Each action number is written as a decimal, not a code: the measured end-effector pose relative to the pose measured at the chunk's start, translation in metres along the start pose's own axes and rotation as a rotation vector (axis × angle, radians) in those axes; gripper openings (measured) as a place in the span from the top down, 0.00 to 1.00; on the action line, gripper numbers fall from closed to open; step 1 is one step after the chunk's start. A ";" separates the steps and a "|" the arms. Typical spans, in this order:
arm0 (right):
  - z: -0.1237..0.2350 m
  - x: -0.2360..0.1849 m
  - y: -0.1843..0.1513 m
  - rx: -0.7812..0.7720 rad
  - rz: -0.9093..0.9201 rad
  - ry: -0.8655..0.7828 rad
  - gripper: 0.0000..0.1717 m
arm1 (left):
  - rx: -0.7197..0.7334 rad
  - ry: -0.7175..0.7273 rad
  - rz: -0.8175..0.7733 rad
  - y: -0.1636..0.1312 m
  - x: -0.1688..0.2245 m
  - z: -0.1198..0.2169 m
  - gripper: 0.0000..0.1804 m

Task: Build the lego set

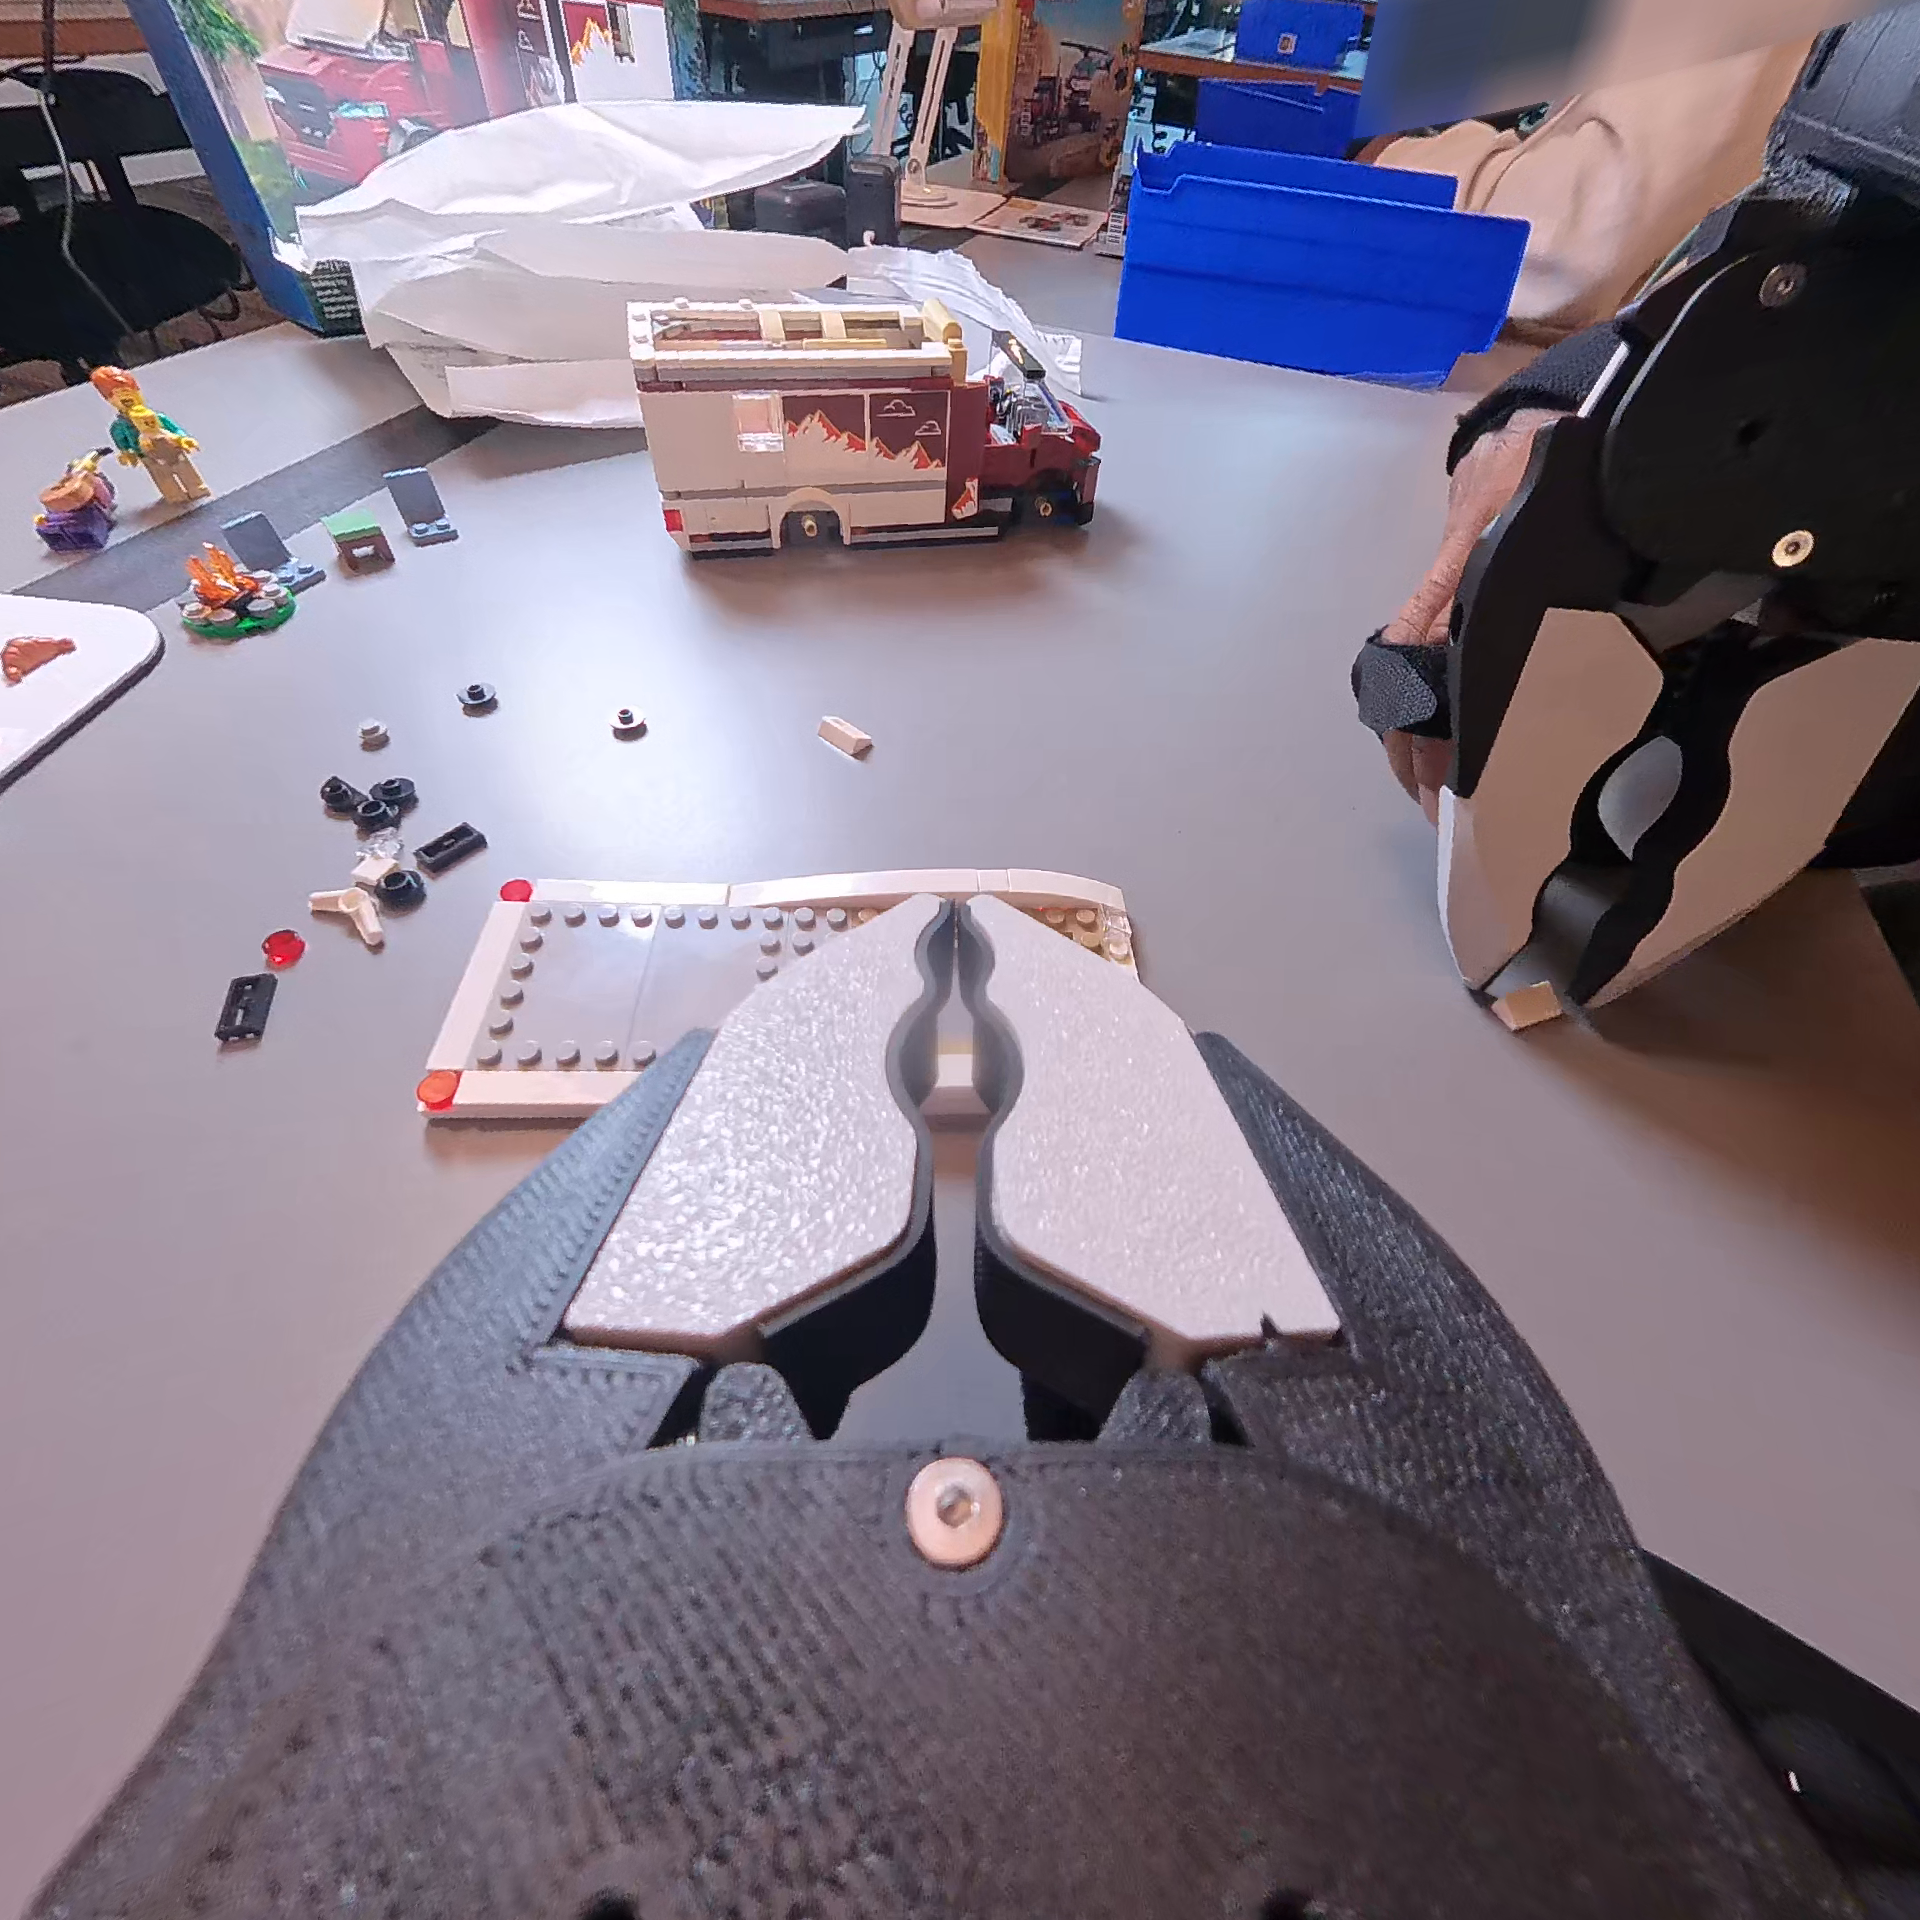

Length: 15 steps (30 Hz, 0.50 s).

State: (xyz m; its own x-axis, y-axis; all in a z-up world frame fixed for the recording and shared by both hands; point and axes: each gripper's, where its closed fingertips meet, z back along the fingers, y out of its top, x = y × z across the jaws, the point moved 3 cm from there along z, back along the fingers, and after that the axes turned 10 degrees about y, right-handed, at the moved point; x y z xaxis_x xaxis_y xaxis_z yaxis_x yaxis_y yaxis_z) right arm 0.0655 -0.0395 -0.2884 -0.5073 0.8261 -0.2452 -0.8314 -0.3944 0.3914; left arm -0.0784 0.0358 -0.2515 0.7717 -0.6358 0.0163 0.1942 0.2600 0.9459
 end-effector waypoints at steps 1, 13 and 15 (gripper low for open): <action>0.000 0.001 0.001 0.003 0.014 -0.007 0.86 | -0.001 0.000 -0.001 0.000 0.000 0.000 1.00; -0.001 0.004 0.002 -0.021 0.051 -0.017 0.85 | -0.004 -0.004 0.001 0.000 0.000 0.000 1.00; 0.000 0.002 0.001 -0.019 0.035 -0.009 0.85 | -0.004 -0.005 0.001 0.000 0.000 0.000 1.00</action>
State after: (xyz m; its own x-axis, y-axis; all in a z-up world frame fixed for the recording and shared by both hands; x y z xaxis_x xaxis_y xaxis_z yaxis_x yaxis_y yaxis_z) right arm 0.0640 -0.0386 -0.2884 -0.5342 0.8154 -0.2233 -0.8173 -0.4306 0.3828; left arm -0.0781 0.0357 -0.2519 0.7691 -0.6388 0.0187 0.1958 0.2634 0.9446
